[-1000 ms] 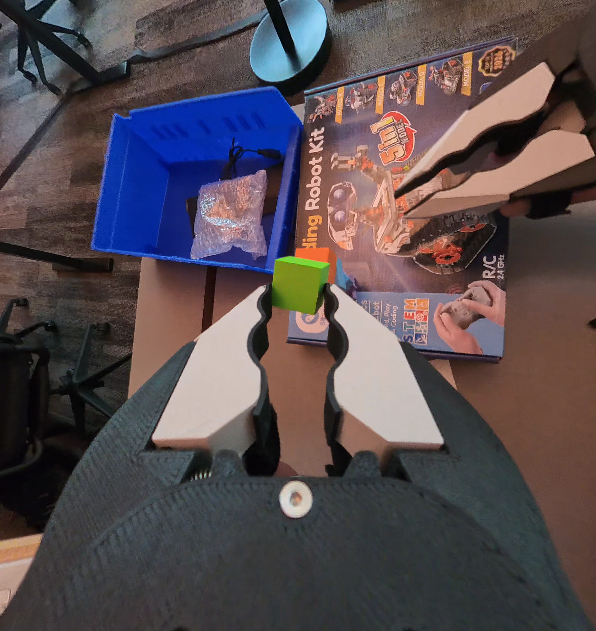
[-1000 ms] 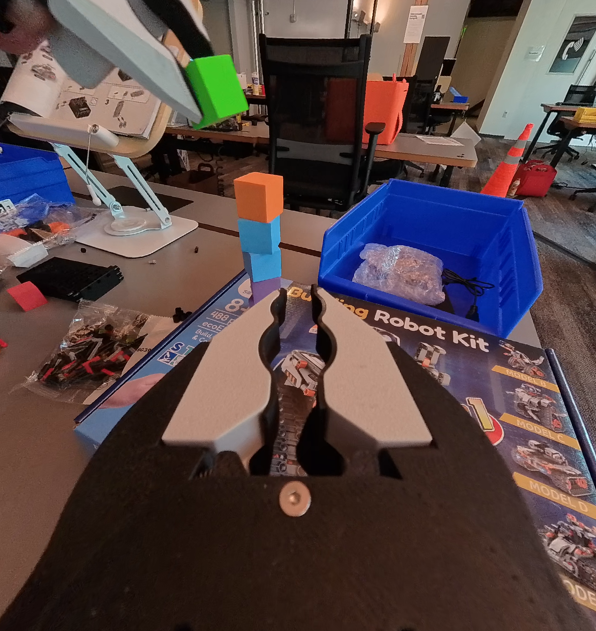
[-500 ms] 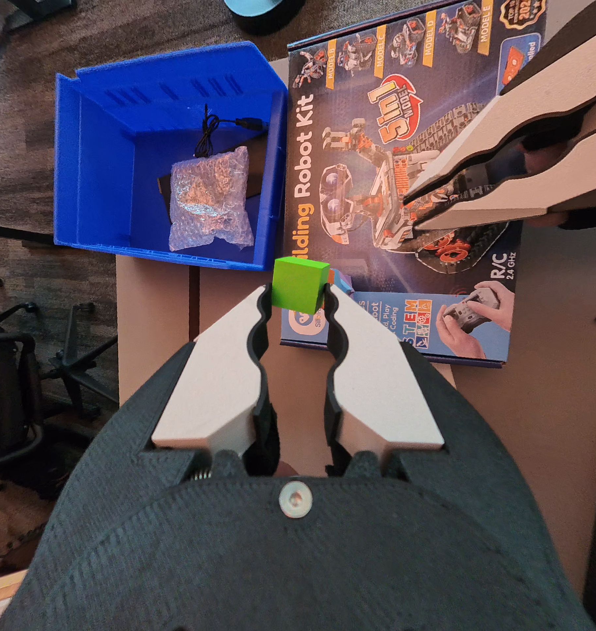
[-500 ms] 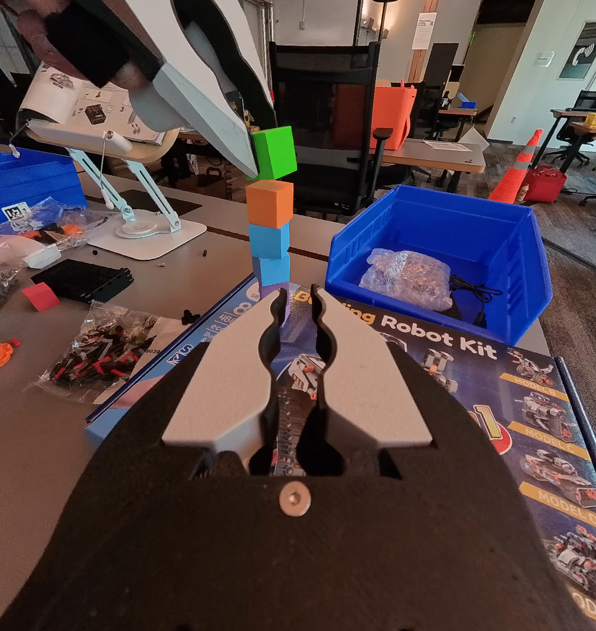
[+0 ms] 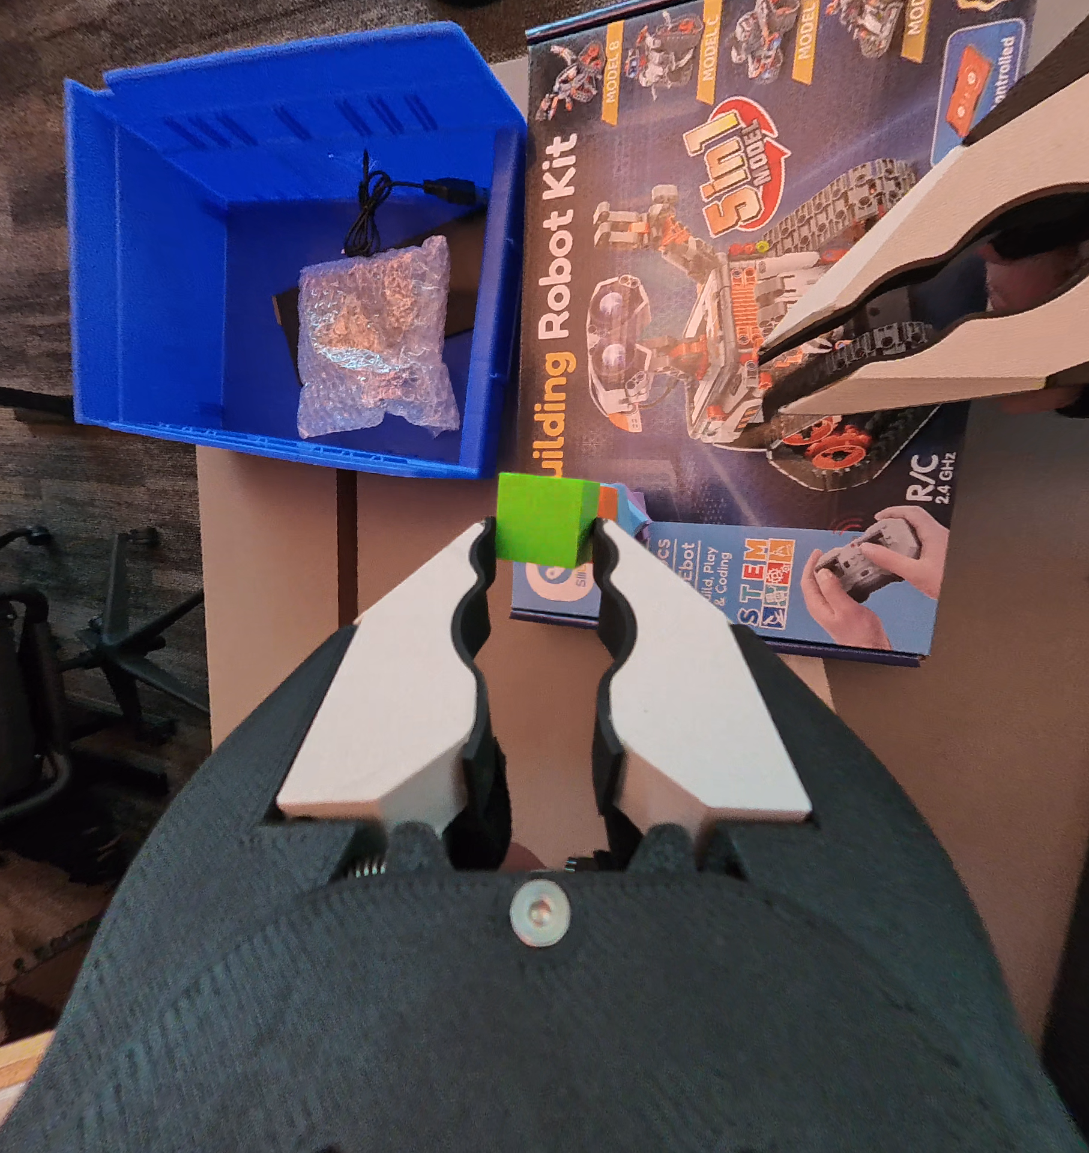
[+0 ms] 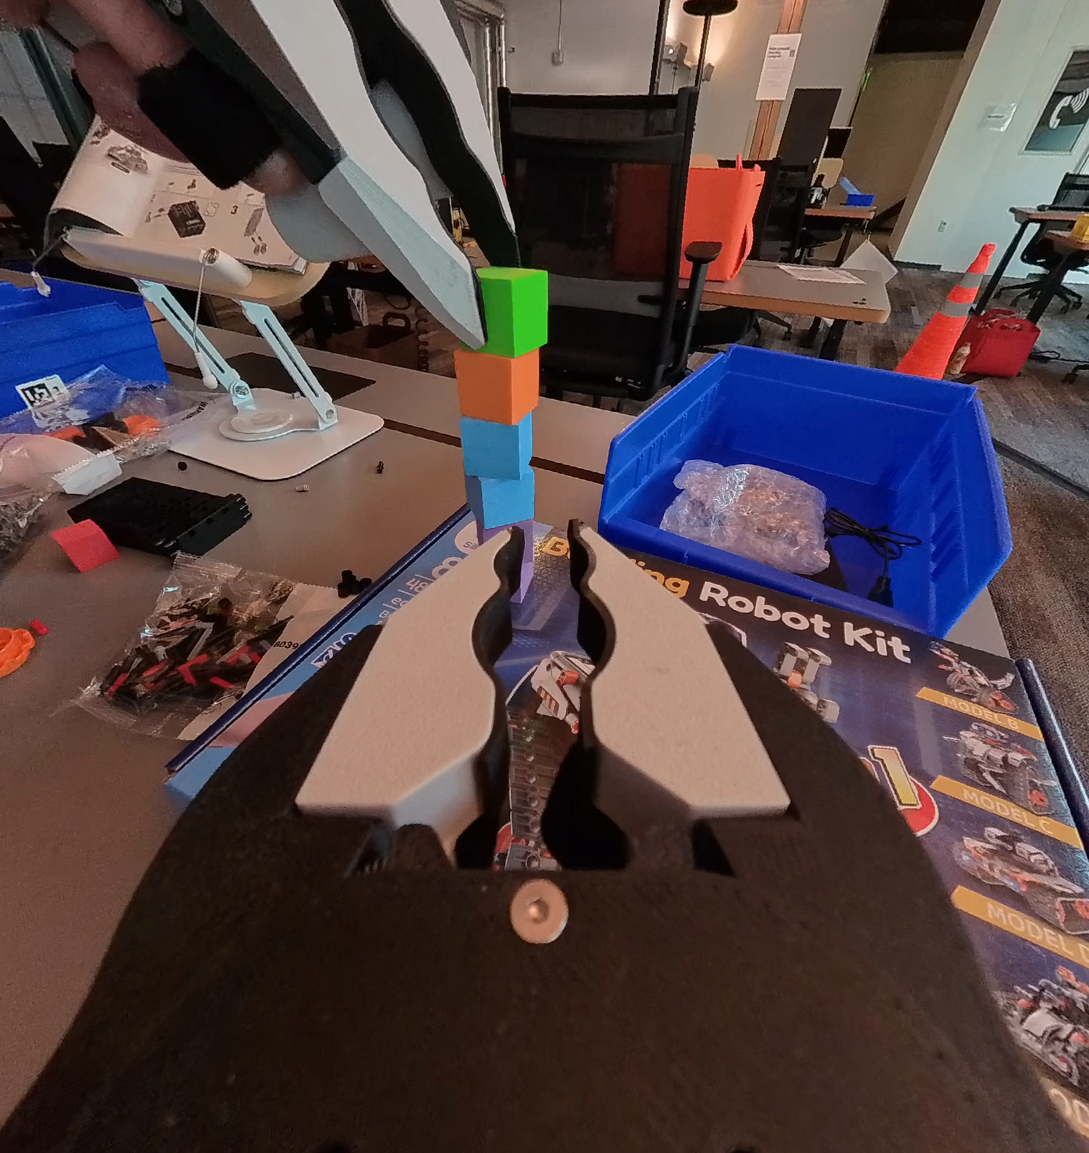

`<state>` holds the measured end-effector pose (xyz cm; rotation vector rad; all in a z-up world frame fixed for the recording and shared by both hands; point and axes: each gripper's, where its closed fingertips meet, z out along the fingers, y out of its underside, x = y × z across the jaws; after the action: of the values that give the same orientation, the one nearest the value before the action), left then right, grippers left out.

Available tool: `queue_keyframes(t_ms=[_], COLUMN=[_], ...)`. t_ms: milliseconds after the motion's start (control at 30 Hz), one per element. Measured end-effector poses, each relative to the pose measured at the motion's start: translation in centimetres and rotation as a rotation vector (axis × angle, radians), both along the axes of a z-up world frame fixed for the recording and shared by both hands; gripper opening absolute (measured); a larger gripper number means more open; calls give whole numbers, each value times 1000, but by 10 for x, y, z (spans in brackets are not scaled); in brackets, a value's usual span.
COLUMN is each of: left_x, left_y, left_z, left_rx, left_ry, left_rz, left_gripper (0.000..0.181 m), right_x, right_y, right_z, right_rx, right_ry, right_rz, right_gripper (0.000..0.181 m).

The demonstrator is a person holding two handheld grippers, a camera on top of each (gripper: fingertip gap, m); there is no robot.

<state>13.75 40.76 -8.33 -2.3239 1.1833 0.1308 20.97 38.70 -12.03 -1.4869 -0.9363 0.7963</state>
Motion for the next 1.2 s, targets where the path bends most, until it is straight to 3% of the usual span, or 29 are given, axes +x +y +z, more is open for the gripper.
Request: queue_keyframes(t_ms=[200, 367, 567, 767, 900, 1033, 1200], left_x=[-5, -10, -49, -130, -170, -204, -218], left_y=[3, -6, -59, -152, -201, -235, -251], left_z=[2, 19, 28, -39, -91, -131, -152], left_rx=[26, 107, 194, 1, -115, -189, -168], left_ry=[5, -10, 83, 187, 157, 186, 98], left_rz=[26, 31, 72, 182, 267, 368, 529], left_gripper=[43, 51, 51, 46, 42, 42, 50], right_x=[0, 1, 2, 0, -2, -2, -4], right_y=[0, 0, -1, -3, -3, -1, -1], right_z=[0, 1, 3, 3, 0, -2, -6], right_rx=[1, 1, 0, 2, 2, 1, -1], right_ry=[0, 6, 14, 13, 0, -8, -24], right_rz=[1, 0, 3, 10, 7, 0, -1], right_gripper=[13, 13, 13, 13, 13, 13, 13])
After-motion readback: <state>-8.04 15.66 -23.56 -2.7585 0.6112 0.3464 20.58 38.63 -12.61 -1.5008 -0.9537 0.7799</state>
